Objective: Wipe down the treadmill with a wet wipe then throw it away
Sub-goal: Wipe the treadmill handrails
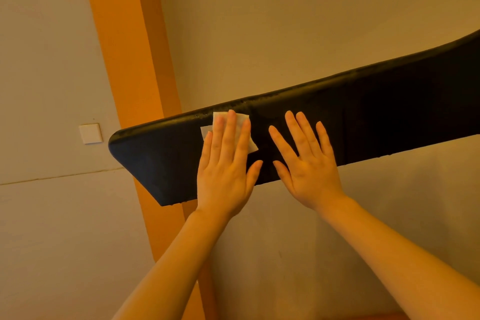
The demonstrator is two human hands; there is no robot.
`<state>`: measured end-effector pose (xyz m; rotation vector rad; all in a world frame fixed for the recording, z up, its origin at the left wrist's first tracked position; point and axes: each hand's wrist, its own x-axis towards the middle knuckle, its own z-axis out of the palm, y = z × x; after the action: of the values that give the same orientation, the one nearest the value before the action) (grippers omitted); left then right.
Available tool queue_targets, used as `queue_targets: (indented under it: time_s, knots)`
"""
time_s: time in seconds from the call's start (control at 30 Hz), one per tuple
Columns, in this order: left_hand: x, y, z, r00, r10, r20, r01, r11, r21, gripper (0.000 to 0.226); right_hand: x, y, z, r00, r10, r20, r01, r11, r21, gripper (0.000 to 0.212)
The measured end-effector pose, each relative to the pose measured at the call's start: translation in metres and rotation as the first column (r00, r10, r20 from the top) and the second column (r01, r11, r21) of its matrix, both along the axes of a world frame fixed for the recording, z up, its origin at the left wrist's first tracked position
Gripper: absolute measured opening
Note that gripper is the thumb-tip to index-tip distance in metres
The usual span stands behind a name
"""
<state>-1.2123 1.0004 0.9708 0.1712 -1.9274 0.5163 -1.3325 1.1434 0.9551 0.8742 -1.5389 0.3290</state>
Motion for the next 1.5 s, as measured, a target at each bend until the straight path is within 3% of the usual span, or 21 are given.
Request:
queue_targets:
  time_s: [0.2,0.33,0.47,0.83,1.27,1.5]
  knots:
    - [0.001,-0.001,-0.035,0.995,0.009,0.098,-0.002,0.997,-0.071,0.071,-0.001,0.011,0.002,0.998,0.063,0.007,-0.063,0.998,-0.003,0.052]
    - [-0.002,0.003,-0.054,0.992,0.032,0.121,-0.023,0.997,-0.077,0.071,-0.011,0.031,0.002,0.998,-0.025,0.066,0.031,0.995,-0.098,0.054]
    - [-0.005,0.009,-0.060,0.992,0.036,0.118,-0.032,0.999,-0.041,0.073,-0.021,0.040,-0.001,0.996,-0.049,0.073,0.054,0.997,-0.063,0.055]
    - [-0.013,0.024,0.017,1.000,0.023,-0.012,-0.022,0.999,0.038,0.075,-0.021,0.039,-0.003,0.991,-0.092,0.096,0.097,0.994,-0.052,0.060]
    - [-0.012,0.019,-0.037,0.992,0.013,0.128,-0.004,0.998,-0.068,0.075,-0.021,0.037,-0.006,0.989,-0.099,0.105,0.106,0.992,-0.063,0.058]
    - [-0.014,0.020,0.007,0.999,0.006,0.042,-0.003,0.998,-0.071,0.074,-0.021,0.037,-0.005,0.990,-0.104,0.100,0.111,0.992,-0.066,0.058]
